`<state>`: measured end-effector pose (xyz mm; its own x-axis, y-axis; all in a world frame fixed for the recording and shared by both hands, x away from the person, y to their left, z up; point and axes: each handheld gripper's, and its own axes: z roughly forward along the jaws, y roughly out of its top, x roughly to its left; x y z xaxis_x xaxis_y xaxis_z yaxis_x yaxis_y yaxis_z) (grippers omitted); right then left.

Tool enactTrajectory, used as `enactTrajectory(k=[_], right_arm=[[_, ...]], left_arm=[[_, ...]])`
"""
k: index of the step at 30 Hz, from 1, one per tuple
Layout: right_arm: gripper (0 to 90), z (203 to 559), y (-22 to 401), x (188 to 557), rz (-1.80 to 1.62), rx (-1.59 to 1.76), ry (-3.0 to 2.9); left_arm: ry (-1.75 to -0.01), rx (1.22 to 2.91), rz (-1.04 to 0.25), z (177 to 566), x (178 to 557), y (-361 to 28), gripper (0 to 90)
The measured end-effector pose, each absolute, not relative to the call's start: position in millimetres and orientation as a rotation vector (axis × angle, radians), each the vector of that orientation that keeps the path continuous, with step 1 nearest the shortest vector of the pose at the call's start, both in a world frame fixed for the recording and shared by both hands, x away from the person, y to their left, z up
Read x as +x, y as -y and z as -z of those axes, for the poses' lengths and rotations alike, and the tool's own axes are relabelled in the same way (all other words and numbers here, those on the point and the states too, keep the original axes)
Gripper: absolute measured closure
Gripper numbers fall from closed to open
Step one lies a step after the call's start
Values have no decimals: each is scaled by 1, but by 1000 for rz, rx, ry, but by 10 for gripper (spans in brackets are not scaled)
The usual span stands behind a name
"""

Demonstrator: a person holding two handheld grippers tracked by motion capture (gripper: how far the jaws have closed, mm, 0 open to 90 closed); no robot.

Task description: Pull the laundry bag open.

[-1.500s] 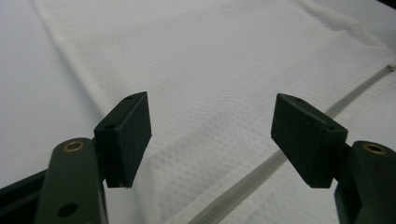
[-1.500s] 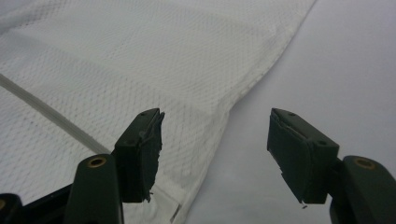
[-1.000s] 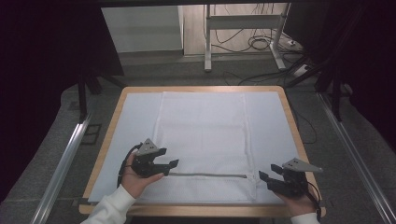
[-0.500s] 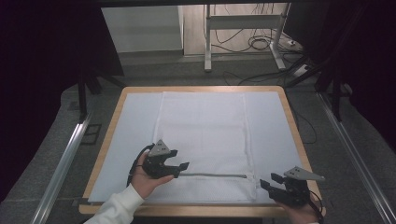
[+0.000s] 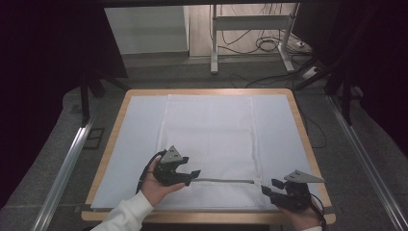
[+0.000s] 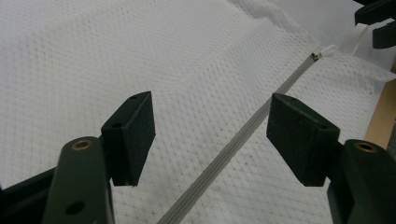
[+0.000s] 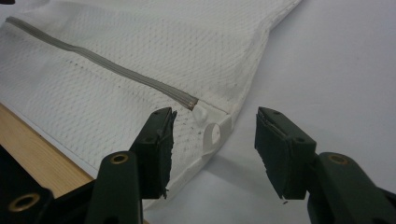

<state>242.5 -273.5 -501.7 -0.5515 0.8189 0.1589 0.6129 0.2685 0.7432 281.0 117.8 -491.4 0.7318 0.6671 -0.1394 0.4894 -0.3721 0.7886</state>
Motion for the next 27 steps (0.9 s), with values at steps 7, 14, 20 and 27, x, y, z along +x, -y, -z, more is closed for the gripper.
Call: enactTrajectory(k=[7,14,20,27], right_arm=[[497,506,271,248,-1138,1339,-2304],[467,514,265,246,-1086,1368,-2359],[431,518,252,246,-1026,1359,-2390],[550,518,242,243,-913,1298,-2355]], left_arm=[[-887,2047,-253,494,281,-119,330],[-877,2051,-255,494,280,-117,330],[-878,2046,-257,493,280,-118,331],[-876,2050,-260,493,280,-117,331]])
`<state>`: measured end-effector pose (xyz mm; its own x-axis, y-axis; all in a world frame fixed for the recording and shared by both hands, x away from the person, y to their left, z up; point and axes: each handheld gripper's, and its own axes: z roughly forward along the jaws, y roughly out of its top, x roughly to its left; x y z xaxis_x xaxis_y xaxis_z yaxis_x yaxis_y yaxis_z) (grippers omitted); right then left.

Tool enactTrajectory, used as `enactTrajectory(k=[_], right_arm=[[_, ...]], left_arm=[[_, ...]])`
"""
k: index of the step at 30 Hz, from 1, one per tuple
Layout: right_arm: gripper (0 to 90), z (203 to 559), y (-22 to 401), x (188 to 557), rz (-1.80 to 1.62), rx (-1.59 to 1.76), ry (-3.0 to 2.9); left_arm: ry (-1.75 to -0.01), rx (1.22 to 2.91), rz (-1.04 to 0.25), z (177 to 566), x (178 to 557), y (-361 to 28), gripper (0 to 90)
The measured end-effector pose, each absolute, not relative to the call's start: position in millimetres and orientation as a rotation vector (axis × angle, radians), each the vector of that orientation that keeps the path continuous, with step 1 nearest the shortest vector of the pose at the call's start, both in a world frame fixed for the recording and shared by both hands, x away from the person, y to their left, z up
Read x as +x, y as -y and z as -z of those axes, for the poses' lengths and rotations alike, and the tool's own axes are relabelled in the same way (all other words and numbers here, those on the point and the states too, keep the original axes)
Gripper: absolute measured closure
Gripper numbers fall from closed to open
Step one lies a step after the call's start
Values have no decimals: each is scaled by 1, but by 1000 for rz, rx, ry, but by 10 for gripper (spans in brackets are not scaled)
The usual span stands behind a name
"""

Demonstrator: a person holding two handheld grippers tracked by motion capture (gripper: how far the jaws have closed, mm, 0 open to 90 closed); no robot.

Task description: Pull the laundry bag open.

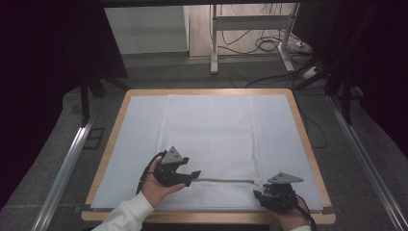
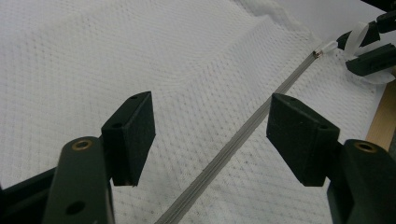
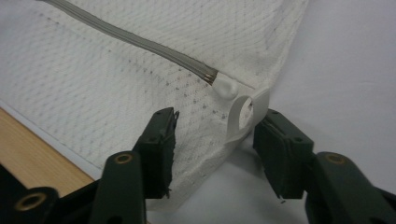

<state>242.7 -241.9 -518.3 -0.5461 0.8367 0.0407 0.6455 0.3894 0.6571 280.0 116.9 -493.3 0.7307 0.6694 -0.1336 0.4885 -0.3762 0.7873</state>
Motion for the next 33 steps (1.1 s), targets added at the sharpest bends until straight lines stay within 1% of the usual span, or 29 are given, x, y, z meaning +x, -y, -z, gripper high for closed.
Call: enactTrajectory(k=[1,3,4,6,7,8,10,18,25,32,33], right_arm=[[595,518,241,242,-888,1286,-2348],[641,518,239,242,-863,1268,-2338],[677,518,238,242,-855,1265,-2340],[725,518,236,242,-847,1249,-2341],[725,518,236,242,-847,1249,-2341],[815,517,235,242,-847,1246,-2349],[855,518,236,244,-868,1255,-2351],[871,516,246,248,-979,1326,-2356],[877,505,251,245,-1105,1310,-2287],[877,494,249,243,-1208,1245,-2236],[878,492,248,244,-1222,1226,-2232]], left_arm=[[-876,2050,-260,493,280,-117,331],[-874,2050,-263,493,280,-117,330],[-874,2050,-263,493,280,-117,330],[-873,2050,-263,493,280,-117,331],[-873,2049,-264,493,280,-117,331],[-874,2048,-264,493,280,-117,331],[-873,2048,-263,494,280,-117,331],[-871,2051,-267,494,280,-116,333],[-868,2053,-263,494,280,-116,336],[-846,2045,-239,492,283,-106,401],[-838,2035,-221,489,286,-99,412]])
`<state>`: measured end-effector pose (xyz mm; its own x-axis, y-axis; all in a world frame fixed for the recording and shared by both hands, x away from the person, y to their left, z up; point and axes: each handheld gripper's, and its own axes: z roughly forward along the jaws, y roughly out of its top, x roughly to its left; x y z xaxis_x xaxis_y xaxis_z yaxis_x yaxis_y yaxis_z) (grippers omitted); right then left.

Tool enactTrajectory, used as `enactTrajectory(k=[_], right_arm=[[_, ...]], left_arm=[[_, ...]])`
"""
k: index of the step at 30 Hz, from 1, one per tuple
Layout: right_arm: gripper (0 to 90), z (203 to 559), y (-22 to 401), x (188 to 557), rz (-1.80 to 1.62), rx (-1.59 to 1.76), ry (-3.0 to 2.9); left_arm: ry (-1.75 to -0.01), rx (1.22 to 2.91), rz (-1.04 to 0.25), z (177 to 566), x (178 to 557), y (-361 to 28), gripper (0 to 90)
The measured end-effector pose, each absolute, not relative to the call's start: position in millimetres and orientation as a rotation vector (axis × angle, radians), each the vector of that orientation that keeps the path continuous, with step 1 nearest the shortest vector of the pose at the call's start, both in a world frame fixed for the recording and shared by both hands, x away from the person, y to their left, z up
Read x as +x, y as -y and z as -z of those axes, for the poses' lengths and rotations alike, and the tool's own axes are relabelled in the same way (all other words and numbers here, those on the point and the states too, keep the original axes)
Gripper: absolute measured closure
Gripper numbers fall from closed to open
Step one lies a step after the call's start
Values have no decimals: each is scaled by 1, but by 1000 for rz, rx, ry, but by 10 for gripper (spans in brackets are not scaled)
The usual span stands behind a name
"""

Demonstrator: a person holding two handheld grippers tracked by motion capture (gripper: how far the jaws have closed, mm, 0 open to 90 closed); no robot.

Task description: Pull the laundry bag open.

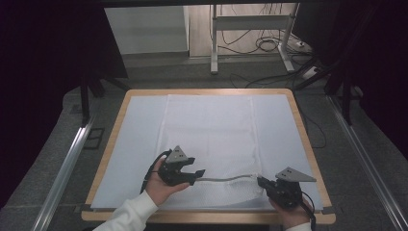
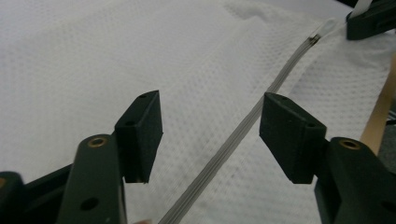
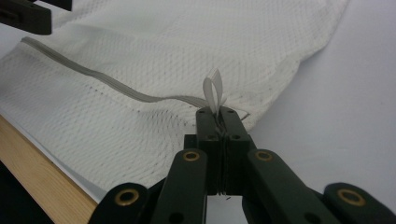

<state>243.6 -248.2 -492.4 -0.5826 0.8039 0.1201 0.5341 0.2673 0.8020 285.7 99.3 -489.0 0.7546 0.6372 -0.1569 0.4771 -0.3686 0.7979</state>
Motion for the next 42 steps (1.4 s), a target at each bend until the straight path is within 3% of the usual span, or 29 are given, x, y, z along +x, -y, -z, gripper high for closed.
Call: enactTrajectory(k=[8,22,36,42], right_arm=[[877,492,248,245,-1222,1200,-2246],[876,505,252,242,-1144,1226,-2280],[876,505,250,239,-1114,1203,-2286],[876,506,248,238,-1077,1169,-2291]], left_arm=[[-815,2028,-138,485,298,-77,474],[-843,2030,29,478,319,-5,474],[-865,2082,102,483,326,39,477],[-912,2073,197,490,331,54,469]])
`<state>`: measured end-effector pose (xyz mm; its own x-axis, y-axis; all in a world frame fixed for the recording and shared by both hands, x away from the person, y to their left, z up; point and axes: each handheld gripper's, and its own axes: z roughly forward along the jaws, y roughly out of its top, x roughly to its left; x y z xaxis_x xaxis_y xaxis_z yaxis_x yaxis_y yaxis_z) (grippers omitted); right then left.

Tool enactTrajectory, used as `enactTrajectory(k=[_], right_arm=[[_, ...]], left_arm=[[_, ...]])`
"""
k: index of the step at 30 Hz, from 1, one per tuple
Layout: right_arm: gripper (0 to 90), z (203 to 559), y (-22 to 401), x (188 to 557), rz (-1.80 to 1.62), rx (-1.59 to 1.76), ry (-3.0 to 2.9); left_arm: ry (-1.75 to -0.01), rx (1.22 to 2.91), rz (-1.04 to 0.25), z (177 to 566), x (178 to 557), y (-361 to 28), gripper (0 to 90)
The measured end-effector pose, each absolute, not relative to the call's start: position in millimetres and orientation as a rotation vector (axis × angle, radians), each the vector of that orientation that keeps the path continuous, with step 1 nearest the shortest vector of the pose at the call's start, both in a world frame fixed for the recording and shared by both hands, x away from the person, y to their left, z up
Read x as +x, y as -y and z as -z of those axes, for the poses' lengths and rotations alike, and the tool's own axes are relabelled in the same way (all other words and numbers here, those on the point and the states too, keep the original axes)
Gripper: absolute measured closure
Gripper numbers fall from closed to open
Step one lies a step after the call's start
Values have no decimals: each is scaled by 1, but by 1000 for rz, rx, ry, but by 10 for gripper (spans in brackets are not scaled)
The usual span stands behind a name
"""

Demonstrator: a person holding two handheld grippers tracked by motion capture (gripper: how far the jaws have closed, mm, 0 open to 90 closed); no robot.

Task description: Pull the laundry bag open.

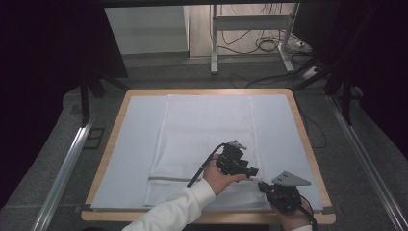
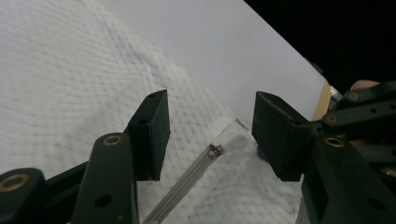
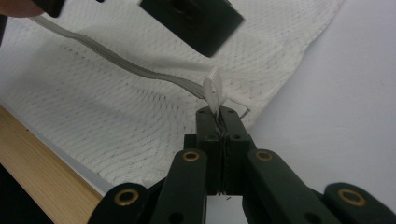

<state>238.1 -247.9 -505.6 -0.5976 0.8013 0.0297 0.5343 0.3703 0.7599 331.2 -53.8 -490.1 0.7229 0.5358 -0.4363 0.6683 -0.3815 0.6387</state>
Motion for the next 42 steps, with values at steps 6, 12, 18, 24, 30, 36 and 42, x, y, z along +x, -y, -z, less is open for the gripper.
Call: enactTrajectory(k=[6,12,18,24,30,36,42], right_arm=[[876,506,247,238,-1072,1162,-2294],[858,509,250,238,-1059,1203,-2308],[809,510,251,232,-1054,1274,-2298],[581,515,251,220,-1025,1407,-2266],[554,520,240,222,-981,1457,-2265],[707,520,225,217,-845,1324,-2271],[870,521,224,218,-867,1321,-2282]], left_arm=[[-933,2086,233,497,335,62,462],[-936,2102,208,499,335,60,455],[-931,2102,176,496,335,56,454],[-924,2092,169,498,331,52,455],[-914,2088,162,497,330,49,456],[-910,2102,165,499,331,51,454],[-909,2108,159,500,330,52,453]])
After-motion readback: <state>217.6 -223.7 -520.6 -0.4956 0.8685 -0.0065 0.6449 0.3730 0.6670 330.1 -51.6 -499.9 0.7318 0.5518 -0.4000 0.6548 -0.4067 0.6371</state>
